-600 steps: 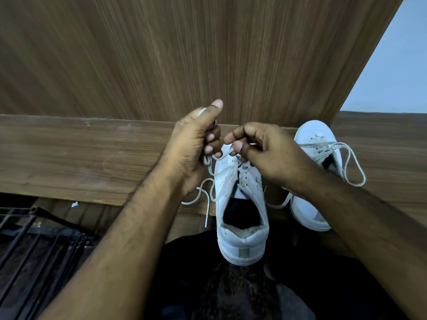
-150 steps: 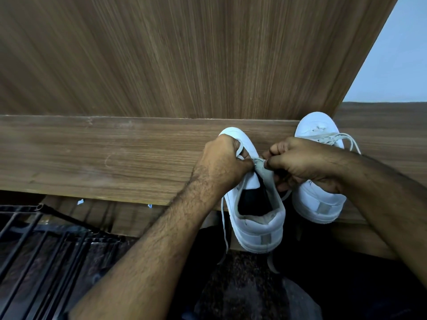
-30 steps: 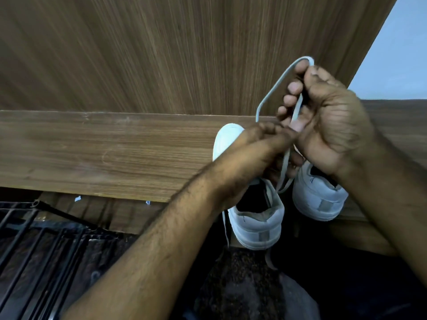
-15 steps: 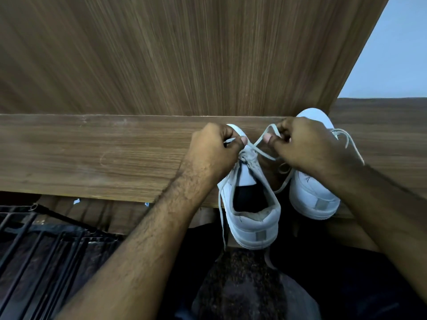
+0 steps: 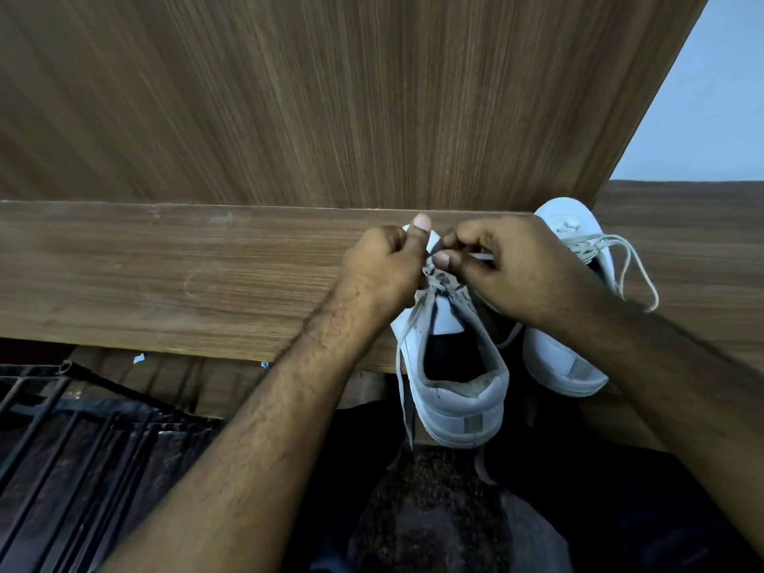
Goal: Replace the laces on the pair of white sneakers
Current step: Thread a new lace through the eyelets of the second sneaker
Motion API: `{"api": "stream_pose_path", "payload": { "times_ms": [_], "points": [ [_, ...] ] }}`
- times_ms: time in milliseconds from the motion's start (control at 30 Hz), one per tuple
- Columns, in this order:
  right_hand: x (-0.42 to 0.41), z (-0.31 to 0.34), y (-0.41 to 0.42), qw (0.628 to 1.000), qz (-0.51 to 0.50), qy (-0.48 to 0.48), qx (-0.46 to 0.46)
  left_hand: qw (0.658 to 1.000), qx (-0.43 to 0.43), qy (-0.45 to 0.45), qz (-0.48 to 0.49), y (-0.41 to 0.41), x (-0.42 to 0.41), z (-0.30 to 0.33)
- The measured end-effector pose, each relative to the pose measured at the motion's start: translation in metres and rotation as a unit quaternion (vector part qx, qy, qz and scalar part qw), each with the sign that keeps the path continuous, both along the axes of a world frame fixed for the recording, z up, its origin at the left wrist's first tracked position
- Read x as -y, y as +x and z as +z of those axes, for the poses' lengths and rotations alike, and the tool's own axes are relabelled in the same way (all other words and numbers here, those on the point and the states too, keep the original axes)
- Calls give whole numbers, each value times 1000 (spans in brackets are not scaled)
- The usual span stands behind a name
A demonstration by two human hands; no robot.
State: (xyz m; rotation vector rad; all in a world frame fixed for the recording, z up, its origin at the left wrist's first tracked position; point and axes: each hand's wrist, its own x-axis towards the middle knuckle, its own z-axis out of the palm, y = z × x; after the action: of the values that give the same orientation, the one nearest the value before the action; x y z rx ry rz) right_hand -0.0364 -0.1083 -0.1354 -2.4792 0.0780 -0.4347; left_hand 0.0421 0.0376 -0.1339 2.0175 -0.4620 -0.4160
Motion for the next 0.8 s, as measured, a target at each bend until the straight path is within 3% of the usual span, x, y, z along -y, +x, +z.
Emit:
{"api": "stream_pose_path", "payload": {
  "times_ms": [200, 367, 667, 800],
  "points": [
    [-1, 3, -3, 988, -1, -68, -135, 985, 131, 109, 21, -1, -6, -3],
    [-7, 10, -7, 985, 12, -83, -154, 954, 149, 258, -11, -7, -10, -10],
    [1, 9, -7, 991, -27, -17, -128, 949, 122, 277, -89, -16, -11, -8],
    [-3, 12, -8, 993, -11, -26, -112, 964, 135, 227, -26, -13, -8, -8]
  ]
}}
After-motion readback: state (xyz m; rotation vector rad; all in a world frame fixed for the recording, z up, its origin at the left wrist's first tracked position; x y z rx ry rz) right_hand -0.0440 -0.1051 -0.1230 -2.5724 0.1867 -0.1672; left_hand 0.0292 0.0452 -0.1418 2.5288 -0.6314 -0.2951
